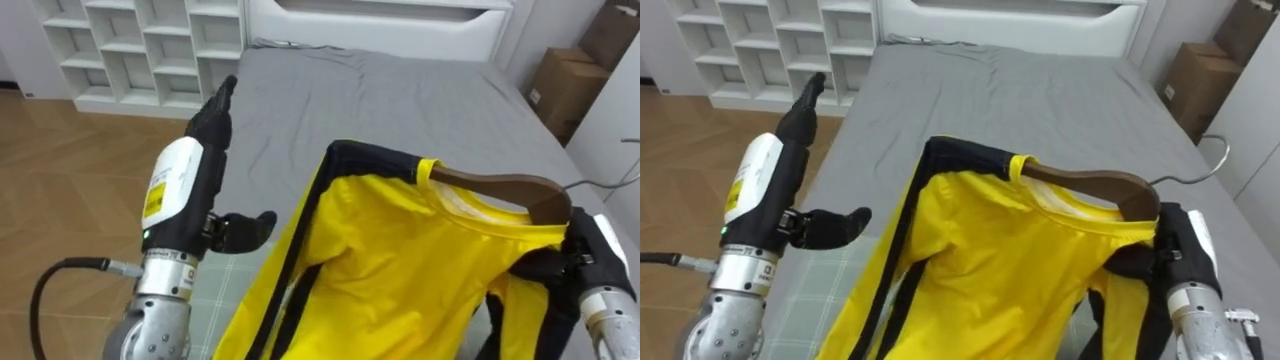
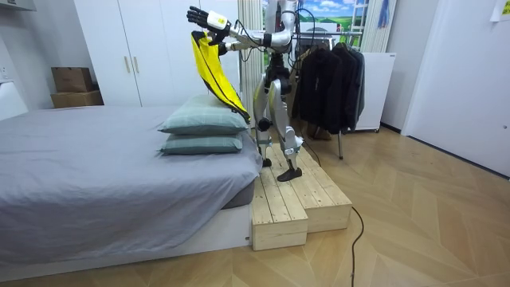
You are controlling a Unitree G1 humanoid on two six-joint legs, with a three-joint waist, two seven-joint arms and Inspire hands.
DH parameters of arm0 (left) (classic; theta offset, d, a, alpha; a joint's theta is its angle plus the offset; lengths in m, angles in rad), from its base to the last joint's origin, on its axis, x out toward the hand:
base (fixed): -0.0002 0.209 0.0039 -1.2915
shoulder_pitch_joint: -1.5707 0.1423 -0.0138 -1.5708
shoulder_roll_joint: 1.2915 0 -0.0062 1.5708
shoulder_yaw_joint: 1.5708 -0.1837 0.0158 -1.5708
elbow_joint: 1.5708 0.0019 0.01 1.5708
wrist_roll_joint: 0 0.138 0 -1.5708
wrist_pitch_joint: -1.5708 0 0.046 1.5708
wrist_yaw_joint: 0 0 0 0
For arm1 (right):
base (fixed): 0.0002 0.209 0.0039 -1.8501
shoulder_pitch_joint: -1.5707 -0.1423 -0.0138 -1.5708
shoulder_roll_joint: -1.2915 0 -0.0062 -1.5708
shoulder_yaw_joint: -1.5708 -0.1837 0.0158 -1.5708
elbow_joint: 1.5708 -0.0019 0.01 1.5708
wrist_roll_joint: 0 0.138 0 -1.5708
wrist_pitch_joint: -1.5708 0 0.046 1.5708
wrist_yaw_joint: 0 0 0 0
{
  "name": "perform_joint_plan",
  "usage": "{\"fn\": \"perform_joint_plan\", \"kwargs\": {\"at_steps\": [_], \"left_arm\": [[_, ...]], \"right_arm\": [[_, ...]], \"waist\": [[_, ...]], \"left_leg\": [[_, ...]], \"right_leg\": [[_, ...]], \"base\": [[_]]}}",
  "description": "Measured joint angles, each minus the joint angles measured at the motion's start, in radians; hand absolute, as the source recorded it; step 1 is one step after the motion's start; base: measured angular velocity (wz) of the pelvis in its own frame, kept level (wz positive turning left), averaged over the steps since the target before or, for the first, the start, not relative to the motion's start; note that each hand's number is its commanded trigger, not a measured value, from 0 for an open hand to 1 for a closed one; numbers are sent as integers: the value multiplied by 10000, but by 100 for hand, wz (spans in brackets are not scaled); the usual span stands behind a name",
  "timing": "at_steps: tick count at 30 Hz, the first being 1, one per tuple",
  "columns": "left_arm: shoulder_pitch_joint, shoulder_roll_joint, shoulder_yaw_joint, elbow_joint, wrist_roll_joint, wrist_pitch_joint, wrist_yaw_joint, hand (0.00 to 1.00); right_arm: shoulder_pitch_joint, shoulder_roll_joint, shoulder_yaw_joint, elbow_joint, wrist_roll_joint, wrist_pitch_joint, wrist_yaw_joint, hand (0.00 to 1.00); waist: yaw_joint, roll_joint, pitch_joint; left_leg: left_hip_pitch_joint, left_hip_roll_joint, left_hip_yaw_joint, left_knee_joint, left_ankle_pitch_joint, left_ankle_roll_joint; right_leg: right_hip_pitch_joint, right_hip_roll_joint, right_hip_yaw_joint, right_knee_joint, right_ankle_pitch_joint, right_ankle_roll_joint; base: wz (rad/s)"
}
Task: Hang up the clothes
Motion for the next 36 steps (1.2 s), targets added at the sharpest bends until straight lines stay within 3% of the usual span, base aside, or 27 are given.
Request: {"fn": "perform_joint_plan", "kwargs": {"at_steps": [5, 8, 13, 18, 23, 29, 34, 35, 36], "left_arm": [[732, 4, 709, 148, -576, 32, 249, 0], [1095, -9, 1120, 1131, -938, 30, 285, 0], [1554, -108, 1662, 2428, -1100, 55, 326, 0], [1931, -125, 2094, 3510, -1315, 20, 516, 0], [2479, -128, 2154, 3674, -1929, -15, 745, 0], [2886, -180, 2159, 5656, -2878, -135, 843, 0], [3432, -371, 2522, 7020, -3031, -113, 792, 0], [3514, -433, 2743, 7380, -3041, -146, 797, 0], [3549, -482, 2967, 7880, -3074, -122, 792, 0]], "right_arm": [[438, -108, -325, -258, -514, 13, -219, 100], [560, -126, -373, -378, -1153, 22, -238, 100], [1007, -125, -499, -1052, -1566, 31, -240, 100], [1355, -125, -695, -1325, -1576, 31, -240, 100], [1359, -126, -808, -1421, -1821, 31, -241, 100], [1824, -122, -799, -1750, -2009, 29, -340, 100], [2012, -85, -783, -1773, -2820, 30, -323, 100], [2013, -86, -771, -1779, -2870, 32, -317, 100], [2020, -82, -719, -1779, -2858, 33, -302, 100]], "waist": [[32, 49, -42], [44, 116, -110], [35, 79, -120], [265, 87, -115], [294, 168, -97], [391, 219, -78], [762, 21, -42], [1022, -25, -35], [1300, -43, -25]], "left_leg": [[31, 1, 95, 0, 0, 0], [194, 4, 294, -19, 0, -1], [202, -7, 290, -41, -4, 4], [198, 15, 337, -81, -66, 26], [212, 20, 403, -72, -91, 28], [262, 28, 538, -85, -114, 35], [159, 0, 1296, -32, -241, 66], [193, 17, 1675, -44, -313, 50], [301, 58, 2094, -18, -386, 30]], "right_leg": [[-16, 9, 51, 21, 1, -2], [33, 10, 97, 140, -11, -15], [17, 19, 158, 169, -15, -21], [-5, 89, 244, 175, 19, -55], [-5, 111, 308, 169, 45, -60], [-85, 143, 356, 219, 42, -49], [-575, 262, 803, 473, 105, -59], [-690, 337, 833, 489, 192, -117], [-715, 375, 511, 465, 289, -243]], "base": [[-3], [-10], [-1], [-5], [-3], [-7], [-43], [-87], [-97]]}}
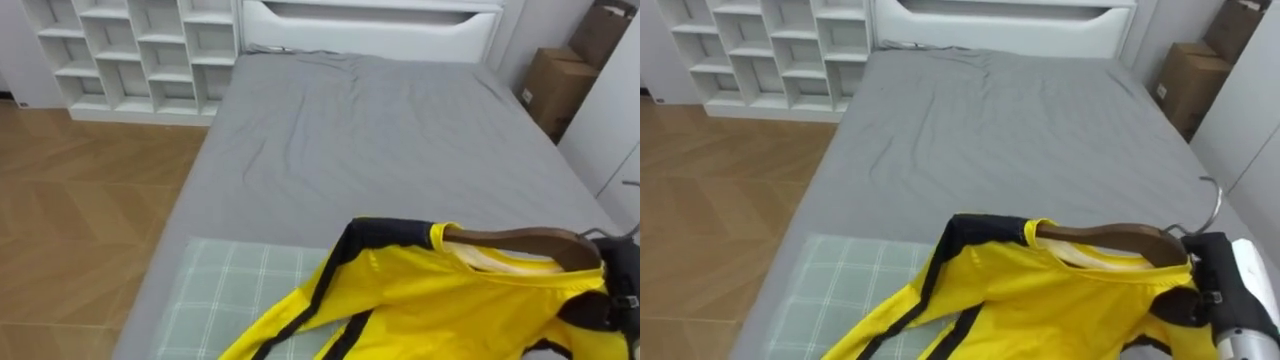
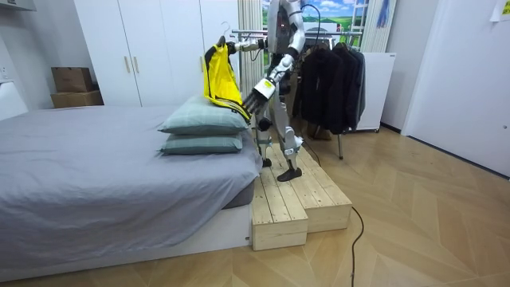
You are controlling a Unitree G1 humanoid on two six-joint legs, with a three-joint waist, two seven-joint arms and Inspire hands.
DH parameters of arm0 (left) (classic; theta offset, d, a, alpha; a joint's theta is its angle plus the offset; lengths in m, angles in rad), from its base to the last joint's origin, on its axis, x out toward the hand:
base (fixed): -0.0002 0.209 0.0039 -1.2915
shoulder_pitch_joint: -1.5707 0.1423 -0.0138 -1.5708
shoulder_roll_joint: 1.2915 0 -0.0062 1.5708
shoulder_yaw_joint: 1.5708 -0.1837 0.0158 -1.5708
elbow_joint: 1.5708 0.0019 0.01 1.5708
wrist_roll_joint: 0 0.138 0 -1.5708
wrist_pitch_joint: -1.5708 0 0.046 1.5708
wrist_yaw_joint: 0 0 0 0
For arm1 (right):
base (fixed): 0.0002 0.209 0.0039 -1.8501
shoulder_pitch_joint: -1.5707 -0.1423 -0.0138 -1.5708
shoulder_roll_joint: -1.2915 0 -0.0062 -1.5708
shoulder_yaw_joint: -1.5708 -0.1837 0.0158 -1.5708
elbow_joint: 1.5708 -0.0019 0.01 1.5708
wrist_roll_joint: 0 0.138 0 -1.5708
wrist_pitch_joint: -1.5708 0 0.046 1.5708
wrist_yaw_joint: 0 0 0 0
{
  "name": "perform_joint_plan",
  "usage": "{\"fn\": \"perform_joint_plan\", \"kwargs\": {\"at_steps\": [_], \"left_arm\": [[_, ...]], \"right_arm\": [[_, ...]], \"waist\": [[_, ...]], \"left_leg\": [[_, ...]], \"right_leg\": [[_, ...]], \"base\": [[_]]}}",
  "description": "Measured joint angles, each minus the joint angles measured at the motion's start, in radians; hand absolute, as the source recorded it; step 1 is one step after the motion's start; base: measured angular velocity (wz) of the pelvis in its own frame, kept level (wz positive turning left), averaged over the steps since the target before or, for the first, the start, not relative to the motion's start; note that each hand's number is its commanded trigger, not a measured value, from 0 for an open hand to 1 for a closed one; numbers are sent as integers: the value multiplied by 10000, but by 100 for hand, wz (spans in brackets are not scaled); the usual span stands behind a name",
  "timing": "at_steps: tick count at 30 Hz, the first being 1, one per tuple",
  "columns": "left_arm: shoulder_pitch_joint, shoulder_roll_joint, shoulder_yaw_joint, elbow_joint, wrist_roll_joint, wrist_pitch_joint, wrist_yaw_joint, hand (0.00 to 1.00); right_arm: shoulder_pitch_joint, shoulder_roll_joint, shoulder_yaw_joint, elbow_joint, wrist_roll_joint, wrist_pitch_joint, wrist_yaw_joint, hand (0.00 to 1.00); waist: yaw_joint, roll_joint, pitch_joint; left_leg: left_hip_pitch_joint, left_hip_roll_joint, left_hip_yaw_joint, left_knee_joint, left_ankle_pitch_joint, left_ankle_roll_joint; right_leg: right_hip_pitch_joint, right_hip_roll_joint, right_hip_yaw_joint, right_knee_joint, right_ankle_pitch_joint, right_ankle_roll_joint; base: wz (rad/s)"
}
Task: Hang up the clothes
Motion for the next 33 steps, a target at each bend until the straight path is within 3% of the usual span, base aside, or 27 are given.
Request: {"fn": "perform_joint_plan", "kwargs": {"at_steps": [1, 3, 4, 5, 6, 7, 9, 10, 11, 13, 14, 16, 17, 19, 20, 22, 23, 24, 25, 26, 27, 28, 29, 30, 31, 32, 33], "left_arm": [[70, -30, 99, 144, -65, 30, 2, 0], [449, -152, 309, 541, -389, 41, 50, 0], [517, -198, 341, 673, -415, 47, 50, 0], [617, -312, 358, 896, -469, 113, 50, 0], [715, -413, 359, 1109, -563, 171, 46, 0], [698, -446, 360, 1184, -573, 205, 40, 0], [714, -462, 356, 1205, -773, 301, -17, 0], [680, -468, 342, 1205, -781, 424, -139, 0], [621, -456, 342, 1202, -789, 449, -261, 0], [414, -451, 320, 1203, -828, 535, -397, 0], [288, -469, 254, 1192, -837, 584, -414, 0], [57, -467, 237, 1193, -790, 621, -435, 0], [-147, -453, 238, 1197, -778, 661, -481, 0], [-312, -408, 197, 1210, -844, 807, -563, 0], [-325, -373, 159, 1230, -964, 973, -567, 0], [-171, -340, 159, 1302, -1040, 1219, -518, 0], [35, -320, 166, 1328, -1075, 1383, -489, 0], [214, -299, 186, 1330, -1115, 1565, -426, 0], [297, -308, 235, 1332, -1115, 1650, -377, 0], [458, -326, 288, 1395, -1139, 1775, -308, 0], [527, -316, 289, 1615, -1250, 1781, -273, 0], [536, -305, 290, 1746, -1317, 1797, -225, 0], [537, -301, 290, 2005, -1409, 1894, -63, 0], [543, -299, 290, 2146, -1449, 2048, 83, 0], [538, -299, 290, 2157, -1444, 2128, 143, 0], [493, -315, 291, 2149, -1440, 2189, 274, 0], [390, -385, 175, 2124, -1448, 2214, 388, 0]], "right_arm": [[10, 5, 43, -3, -8, 0, 2, 100], [5, 68, 224, -154, -575, -5, 4, 100], [5, 74, 273, -195, -732, -8, 4, 100], [33, 111, 319, -215, -854, -24, 22, 100], [119, 122, 317, -221, -861, -4, 66, 100], [179, 122, 315, -223, -873, 25, 95, 100], [280, 169, 320, -222, -994, 143, 142, 100], [362, 169, 321, -221, -1048, 239, 158, 100], [397, 171, 359, -221, -1037, 287, 168, 100], [386, 169, 480, -250, -1025, 287, 190, 100], [393, 155, 630, -408, -1028, 285, 237, 100], [407, 165, 778, -637, -1025, 282, 439, 100], [445, 186, 816, -760, -1035, 282, 567, 100], [577, 183, 819, -1124, -1036, 286, 792, 100], [587, 181, 818, -1352, -1048, 286, 871, 100], [600, 165, 818, -1677, -1116, 287, 927, 100], [625, 152, 817, -1937, -1117, 318, 932, 100], [622, 138, 820, -2154, -1162, 313, 932, 100], [618, 135, 822, -2221, -1190, 312, 932, 100], [633, 134, 840, -2230, -1247, 316, 916, 100], [668, 137, 865, -2192, -1299, 347, 849, 100], [671, 139, 913, -2194, -1351, 383, 837, 100], [680, 147, 1086, -2194, -1379, 437, 838, 100], [717, 191, 1274, -2191, -1378, 479, 863, 100], [745, 211, 1366, -2190, -1377, 497, 866, 100], [818, 213, 1493, -2190, -1373, 505, 875, 100], [827, 232, 1541, -2139, -1328, 539, 881, 100]], "waist": [[83, -4, 0], [182, -35, 7], [200, -59, 0], [225, -56, 3], [231, -40, 18], [239, -37, 14], [156, -73, 49], [54, -96, 22], [23, -218, -3], [-58, -238, 18], [-238, -220, 27], [-374, -198, 48], [-629, -185, 73], [-779, -226, 47], [-862, -295, 35], [-861, -425, 59], [-763, -386, 70], [-684, -352, 98], [-655, -377, 101], [-601, -372, 115], [-547, -390, 120], [-535, -402, 122], [-529, -463, 119], [-529, -615, 132], [-557, -701, 130], [-487, -804, 116], [-380, -871, 117]], "left_leg": [[52, 22, 188, 7, -31, -9], [59, 158, 981, 141, -218, -37], [59, 148, 1181, 155, -256, -40], [54, 134, 1574, 179, -339, -35], [56, 130, 1920, 221, -422, -17], [51, 140, 2106, 250, -458, -23], [58, 148, 2742, 335, -542, -79], [169, 128, 2991, 343, -608, -153], [319, 71, 3180, 408, -700, -242], [360, 138, 3345, 672, -819, -359], [351, 160, 3400, 714, -821, -364], [330, 208, 3623, 750, -825, -375], [370, 327, 3686, 888, -862, -440], [401, 487, 4131, 1293, -927, -555], [388, 658, 4543, 1930, -964, -619], [256, 1089, 4744, 3535, -961, -615], [-28, 1642, 4541, 5050, -810, -614], [-555, 2093, 3834, 6498, -311, -468], [-830, 2237, 3424, 7113, 85, -399], [-1256, 2281, 2616, 7952, 673, -166], [-1625, 2214, 2094, 8081, 534, -159], [-1837, 2183, 1933, 8024, 423, -205], [-2269, 2145, 1661, 7784, 230, -264], [-2535, 1838, 1203, 7198, 136, -347], [-2581, 1588, 919, 6779, 121, -371], [-2574, 930, 358, 5727, 94, -360], [-2539, 78, -495, 4272, 26, -185]], "right_leg": [[-3, -8, -304, -22, 67, -98], [-143, -57, -1561, -150, 318, -482], [-200, -86, -1870, -164, 370, -567], [-307, -153, -2480, -174, 460, -713], [-394, -246, -3138, -133, 478, -750], [-468, -281, -3398, -63, 468, -737], [-818, -710, -4231, 846, -125, -673], [-923, -1153, -4634, 1819, -832, -688], [-957, -1382, -4576, 2259, -1236, -627], [-895, -1121, -4257, 2108, -1289, -865], [-796, -902, -4059, 1763, -1247, -1084], [-786, -725, -3975, 1537, -1131, -1182], [-658, -620, -3996, 1405, -1113, -1181], [-631, -533, -3998, 1481, -1240, -1202], [-625, -527, -3986, 1535, -1415, -1249], [-521, -457, -3700, 1636, -1726, -1255], [-432, -163, -3141, 1616, -1805, -1254], [-260, 13, -2676, 1599, -1834, -1349], [-174, 104, -2478, 1585, -1842, -1387], [19, 197, -2035, 1542, -1859, -1449], [130, 278, -1616, 1492, -1866, -1449], [129, 323, -1375, 1491, -1863, -1452], [110, 433, -784, 1493, -1833, -1499], [109, 561, -30, 1455, -1724, -1518], [99, 674, 447, 1415, -1645, -1498], [93, 989, 1639, 1174, -1390, -1411], [220, 1301, 3089, 644, -895, -1004]], "base": [[-92], [-85], [-96], [-87], [-81], [-61], [-30], [-20], [-36], [-36], [-33], [-32], [-19], [-30], [-64], [-76], [-96], [-102], [-101], [-96], [-97], [-97], [-101], [-94], [-74], [-58], [-60]]}}
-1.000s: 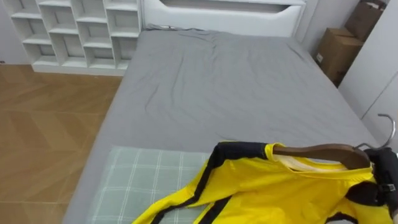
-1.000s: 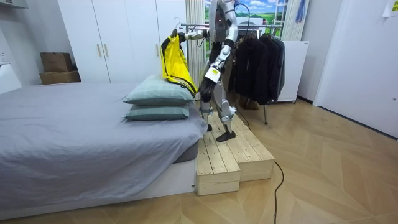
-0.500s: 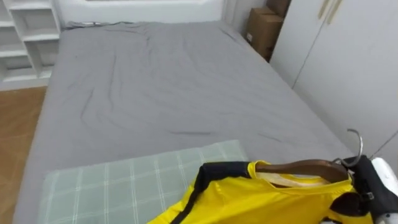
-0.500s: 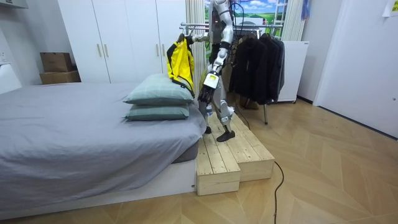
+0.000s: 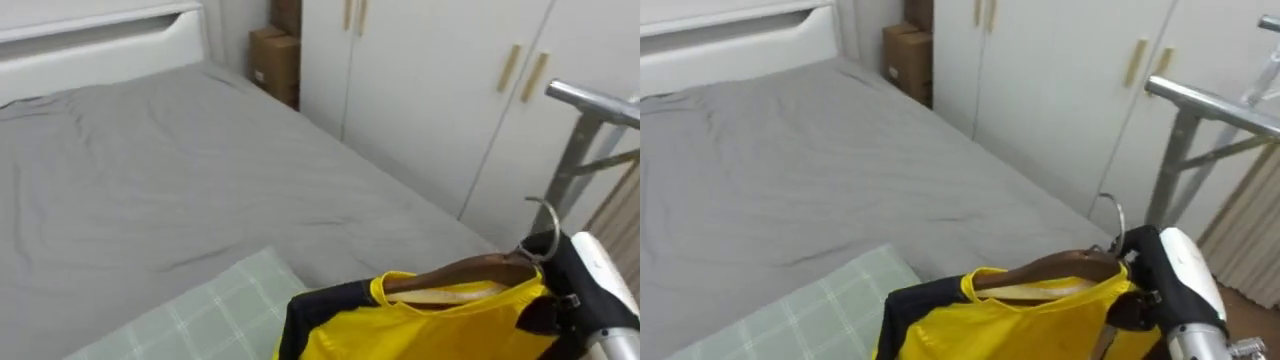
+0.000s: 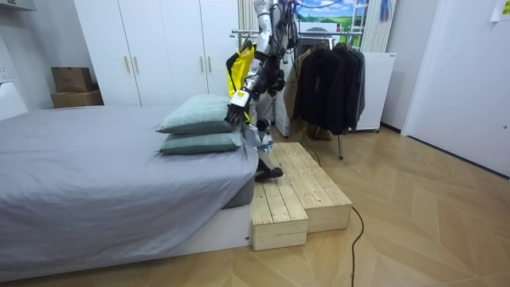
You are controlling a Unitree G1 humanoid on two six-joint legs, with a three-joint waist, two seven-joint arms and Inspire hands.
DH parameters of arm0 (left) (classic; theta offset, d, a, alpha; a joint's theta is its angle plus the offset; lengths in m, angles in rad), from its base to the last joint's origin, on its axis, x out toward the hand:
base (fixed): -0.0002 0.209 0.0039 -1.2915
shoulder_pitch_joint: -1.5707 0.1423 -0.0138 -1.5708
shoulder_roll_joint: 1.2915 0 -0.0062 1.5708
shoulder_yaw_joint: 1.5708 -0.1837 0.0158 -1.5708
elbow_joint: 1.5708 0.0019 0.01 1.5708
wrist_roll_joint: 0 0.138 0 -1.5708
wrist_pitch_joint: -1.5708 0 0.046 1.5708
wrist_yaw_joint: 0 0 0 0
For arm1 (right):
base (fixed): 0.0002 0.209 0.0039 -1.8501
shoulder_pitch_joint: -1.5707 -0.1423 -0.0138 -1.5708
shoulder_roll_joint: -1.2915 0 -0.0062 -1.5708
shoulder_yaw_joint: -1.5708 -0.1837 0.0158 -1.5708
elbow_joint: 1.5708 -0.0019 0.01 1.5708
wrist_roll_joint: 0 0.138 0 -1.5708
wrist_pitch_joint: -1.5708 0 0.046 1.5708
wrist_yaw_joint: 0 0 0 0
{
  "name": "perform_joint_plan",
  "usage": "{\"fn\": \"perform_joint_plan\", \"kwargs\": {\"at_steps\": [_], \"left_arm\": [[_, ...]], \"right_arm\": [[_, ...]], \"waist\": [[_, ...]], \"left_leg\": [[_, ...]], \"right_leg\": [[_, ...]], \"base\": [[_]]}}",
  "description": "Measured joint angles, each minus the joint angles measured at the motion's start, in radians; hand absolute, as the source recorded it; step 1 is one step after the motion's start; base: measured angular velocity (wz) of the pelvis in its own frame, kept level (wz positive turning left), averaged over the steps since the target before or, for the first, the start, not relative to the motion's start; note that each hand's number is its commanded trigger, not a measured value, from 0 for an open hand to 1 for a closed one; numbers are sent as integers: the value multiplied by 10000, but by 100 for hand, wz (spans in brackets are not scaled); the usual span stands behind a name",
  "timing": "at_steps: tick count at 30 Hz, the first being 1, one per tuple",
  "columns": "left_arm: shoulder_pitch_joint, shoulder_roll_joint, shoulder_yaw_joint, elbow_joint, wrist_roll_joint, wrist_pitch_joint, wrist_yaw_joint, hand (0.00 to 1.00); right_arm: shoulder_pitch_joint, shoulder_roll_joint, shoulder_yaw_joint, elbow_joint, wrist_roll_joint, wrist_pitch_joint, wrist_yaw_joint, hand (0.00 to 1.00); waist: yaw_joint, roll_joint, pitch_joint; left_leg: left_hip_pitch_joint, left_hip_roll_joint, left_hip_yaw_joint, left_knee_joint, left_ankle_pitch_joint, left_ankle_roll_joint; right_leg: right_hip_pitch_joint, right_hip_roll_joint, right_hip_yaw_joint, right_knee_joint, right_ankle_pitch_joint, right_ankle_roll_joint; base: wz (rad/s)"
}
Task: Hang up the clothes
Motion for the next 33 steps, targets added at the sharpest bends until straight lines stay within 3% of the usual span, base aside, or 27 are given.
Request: {"fn": "perform_joint_plan", "kwargs": {"at_steps": [1, 2, 3, 4, 5, 6, 7, 8, 9, 10, 11, 12, 13, 14, 15, 16, 17, 18, 19, 20, 21, 23, 26, 33], "left_arm": [[-48, -43, -192, -1, -33, 24, 39, 0], [-234, -279, -597, 75, -13, 58, 86, 0], [-444, -567, -775, 30, 275, 61, 167, 0], [-306, -608, -756, -32, 508, 80, 201, 0], [-279, -745, -565, -26, 871, 379, 128, 0], [-212, -850, -423, 30, 846, 669, 125, 0], [-173, -837, -291, 133, 788, 736, 137, 0], [-134, -809, -54, 275, 644, 864, 188, 0], [-135, -845, 194, 378, 630, 880, 206, 0], [-134, -874, 316, 416, 629, 894, 230, 0], [-136, -918, 536, 566, 622, 928, 333, 0], [-130, -863, 593, 779, 428, 986, 494, 0], [-133, -853, 588, 862, 272, 1036, 602, 0], [-134, -893, 550, 1004, -6, 1080, 745, 0], [-152, -1011, 524, 1293, -94, 1132, 835, 0], [-154, -1029, 525, 1343, -103, 1244, 855, 0], [-187, -982, 525, 1343, -116, 1464, 897, 0], [-211, -916, 521, 1343, -330, 1527, 961, 0], [-207, -890, 549, 1352, -422, 1546, 974, 0], [-227, -922, 573, 1361, -455, 1732, 958, 0], [-247, -900, 574, 1360, -455, 1811, 941, 0], [-255, -835, 574, 1357, -455, 1822, 943, 0], [-313, -726, 574, 1348, -455, 1834, 956, 0], [-311, -732, 574, 1353, -455, 1839, 1131, 0]], "right_arm": [[4, 26, 17, 82, -7, 4, -9, 100], [13, -9, 16, 224, -12, -4, -54, 100], [-153, -394, 15, 193, -6, -59, -246, 100], [-278, -517, 227, 230, -43, -136, -264, 100], [-542, -384, 595, 497, -193, -190, -245, 100], [-483, 57, 917, 588, -460, -14, -75, 100], [-331, 266, 1060, 567, -596, -13, 6, 100], [-125, 444, 1203, 499, -593, -16, 175, 100], [-110, 437, 1111, 432, -560, 12, 212, 100], [-109, 412, 998, 344, -583, 51, 198, 100], [-66, 383, 782, 190, -589, 100, 164, 100], [-16, 469, 487, 198, -670, 148, 132, 100], [32, 513, 372, 168, -767, 148, 126, 100], [29, 629, 201, 123, -931, 145, 50, 100], [-9, 705, 153, 131, -960, 144, -70, 100], [-5, 748, 160, 175, -957, 135, -140, 100], [-27, 885, 192, 344, -993, 147, -253, 100], [-129, 921, 384, 415, -998, 204, -261, 100], [-229, 950, 497, 496, -999, 205, -255, 100], [-462, 965, 676, 733, -989, 223, -245, 100], [-505, 974, 770, 787, -971, 312, -215, 100], [-503, 982, 803, 785, -967, 445, -82, 100], [-488, 980, 808, 576, -976, 650, 119, 100], [-610, 1024, 767, -124, -1003, 650, 364, 100]], "waist": [[163, 23, 6], [872, 762, 1], [1653, 1010, 209], [1597, 732, 215], [1370, 781, 224], [1221, 836, 219], [1067, 858, 215], [542, 846, 201], [114, 903, 144], [-26, 889, 146], [-290, 940, 133], [-349, 875, 105], [-387, 836, 73], [-255, 898, 106], [-71, 914, 112], [-107, 939, 117], [-67, 920, 114], [-46, 736, 128], [-1, 673, 152], [-11, 758, 179], [-78, 871, 173], [-173, 961, 183], [-201, 958, 178], [-102, 951, 170]], "left_leg": [[68, -388, -362, -942, 76, 178], [222, -393, -1046, -2647, 546, 422], [430, -245, -1276, -3058, 1024, -144], [405, -331, -1190, -2807, 1063, -334], [427, -423, -1339, -2603, 230, -631], [564, -417, -1277, -2592, 381, -329], [625, -460, -1536, -2726, 419, -199], [662, -704, -2186, -3062, 445, -158], [498, -916, -2389, -3535, 564, 26], [402, -1026, -2394, -3701, 675, 175], [156, -1015, -2384, -3901, 1068, 349], [151, -891, -2076, -3903, 1193, 585], [172, -832, -1788, -3934, 1135, 669], [172, -623, -1132, -4001, 1047, 750], [364, -428, -448, -3968, 940, 704], [474, -391, -217, -3948, 884, 697], [674, -316, 352, -3918, 800, 601], [803, -290, 755, -3721, 689, 490], [812, -279, 894, -3538, 634, 415], [729, -137, 1031, -3253, 553, 261], [596, -63, 1022, -3113, 555, 207], [547, 104, 1072, -3134, 598, 126], [496, 226, 1083, -3231, 673, 1], [425, 197, 449, -3283, 714, -47]], "right_leg": [[264, 209, 1013, -638, 407, 544], [147, 470, 1283, -828, 113, 1218], [-1431, -844, -1675, 2249, -1180, 878], [-1934, -1622, -1397, 3137, -1823, 1142], [-2271, -1002, -461, 3849, -2452, 726], [-1952, -701, 78, 3387, -2102, 671], [-1641, -427, 527, 2941, -1854, 626], [-1123, -52, 1311, 1914, -1275, 563], [-799, 193, 2132, 1066, -706, 622], [-745, 235, 2366, 739, -439, 662], [-679, 378, 2625, 273, -53, 748], [-688, 504, 2817, 39, 173, 848], [-727, 455, 2618, -98, 286, 904], [-928, -45, 1148, -111, 339, 931], [-1154, -952, -1278, 675, -121, 850], [-1113, -1401, -2008, 1089, -335, 986], [-955, -2255, -2865, 1691, -838, 1359], [-860, -2822, -3332, 1806, -1182, 1663], [-860, -2922, -3482, 1666, -1240, 1794], [-829, -2770, -3569, 1433, -1191, 1678], [-803, -2509, -3286, 1127, -1042, 1497], [-719, -2233, -3227, 773, -849, 1314], [-719, -2062, -3212, 562, -751, 1215], [-652, -1811, -3085, 250, -526, 1026]], "base": [[-86], [-151], [-147], [-117], [-76], [-91], [-112], [-100], [-95], [-92], [-92], [-83], [-90], [-106], [-100], [-77], [-42], [-51], [-60], [-54], [-43], [-19], [-6], [-9]]}}
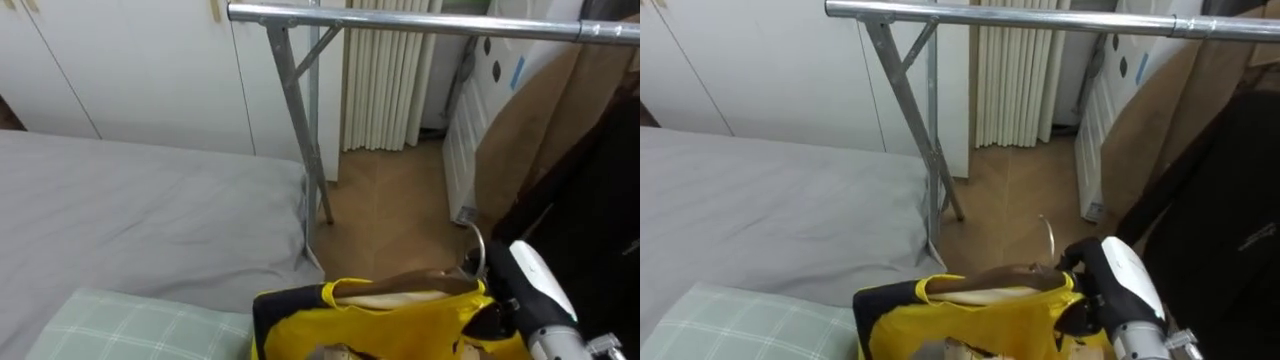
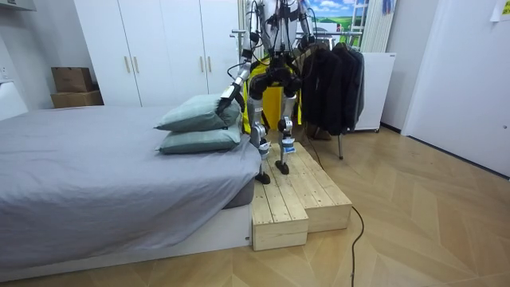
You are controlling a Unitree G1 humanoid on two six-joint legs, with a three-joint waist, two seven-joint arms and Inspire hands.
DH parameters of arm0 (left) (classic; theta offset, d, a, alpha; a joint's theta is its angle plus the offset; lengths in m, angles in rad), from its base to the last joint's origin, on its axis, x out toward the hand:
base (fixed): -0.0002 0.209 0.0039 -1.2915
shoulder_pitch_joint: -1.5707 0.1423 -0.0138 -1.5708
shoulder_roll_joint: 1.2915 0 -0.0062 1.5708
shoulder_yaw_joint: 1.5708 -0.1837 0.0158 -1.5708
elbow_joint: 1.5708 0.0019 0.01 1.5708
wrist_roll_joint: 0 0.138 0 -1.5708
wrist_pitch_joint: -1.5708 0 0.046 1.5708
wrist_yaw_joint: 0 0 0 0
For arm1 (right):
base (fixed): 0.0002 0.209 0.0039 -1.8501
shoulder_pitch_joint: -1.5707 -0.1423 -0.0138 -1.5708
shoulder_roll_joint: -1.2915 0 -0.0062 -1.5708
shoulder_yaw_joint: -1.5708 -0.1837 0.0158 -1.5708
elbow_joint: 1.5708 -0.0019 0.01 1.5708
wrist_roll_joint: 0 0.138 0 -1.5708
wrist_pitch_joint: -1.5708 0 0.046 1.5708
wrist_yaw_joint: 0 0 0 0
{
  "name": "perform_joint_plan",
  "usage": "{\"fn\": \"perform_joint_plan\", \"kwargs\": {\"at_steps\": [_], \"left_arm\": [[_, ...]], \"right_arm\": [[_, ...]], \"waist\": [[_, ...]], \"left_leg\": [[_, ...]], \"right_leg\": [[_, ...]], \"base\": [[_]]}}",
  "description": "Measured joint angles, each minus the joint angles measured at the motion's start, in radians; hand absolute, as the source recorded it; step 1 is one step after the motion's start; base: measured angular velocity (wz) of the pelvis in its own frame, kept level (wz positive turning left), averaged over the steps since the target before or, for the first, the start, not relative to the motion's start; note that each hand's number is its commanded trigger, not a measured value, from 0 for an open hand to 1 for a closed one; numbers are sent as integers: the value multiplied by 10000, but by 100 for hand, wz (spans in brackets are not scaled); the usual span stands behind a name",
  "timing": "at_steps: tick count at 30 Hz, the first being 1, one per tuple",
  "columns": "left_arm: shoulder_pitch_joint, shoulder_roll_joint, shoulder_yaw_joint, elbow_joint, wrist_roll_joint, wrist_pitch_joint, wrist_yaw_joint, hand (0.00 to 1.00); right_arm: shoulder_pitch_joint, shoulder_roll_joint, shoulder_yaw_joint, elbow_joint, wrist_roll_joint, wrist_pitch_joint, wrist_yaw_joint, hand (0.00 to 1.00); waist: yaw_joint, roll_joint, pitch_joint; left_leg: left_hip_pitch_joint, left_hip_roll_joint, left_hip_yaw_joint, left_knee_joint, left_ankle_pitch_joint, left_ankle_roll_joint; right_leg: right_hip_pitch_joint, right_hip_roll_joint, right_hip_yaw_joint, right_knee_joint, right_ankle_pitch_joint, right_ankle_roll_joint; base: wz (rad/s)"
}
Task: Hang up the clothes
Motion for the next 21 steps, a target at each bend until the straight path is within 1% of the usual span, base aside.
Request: {"fn": "perform_joint_plan", "kwargs": {"at_steps": [2, 3, 7, 10, 15, 21], "left_arm": [[0, -5, -3, 0, -1, 0, 99, 0], [0, -4, -3, 0, -2, -1, 164, 0], [-1, -3, -5, -1, -10, -2, 389, 0], [-10, -2, -10, -31, -25, -10, 587, 0], [-26, -2, -12, -104, -24, -37, 846, 0], [-28, -2, -10, -104, -14, -40, 935, 0]], "right_arm": [[-5, 22, 7, 2, -2, 0, 21, 100], [-5, 28, 28, 4, 5, 1, 69, 100], [-53, 45, 98, 1, 131, 0, 179, 100], [-63, 39, 95, -7, 491, 1, 181, 100], [-100, 44, 97, -15, 611, 0, 180, 100], [-270, -5, 85, -16, 610, 1, 181, 100]], "waist": [[14, 2, -1], [52, 7, -4], [142, -15, -25], [266, -15, -47], [296, -19, -96], [353, -38, -111]], "left_leg": [[1, -12, -114, -6, 2, -4], [25, -2, -158, -27, 5, -9], [-1, -2, -352, -50, 15, -21], [-1, 3, -407, -45, 15, -25], [122, -2, -681, -45, 19, -31], [209, -21, -712, -80, 20, -31]], "right_leg": [[28, 29, 0, -20, 10, -12], [118, 111, -1, -125, 63, -42], [164, 164, -25, -320, 170, -88], [215, 160, -70, -329, 169, -88], [519, 155, -321, -532, 175, -95], [615, 139, -371, -558, 175, -95]], "base": [[0], [0], [-1], [5], [15], [2]]}}
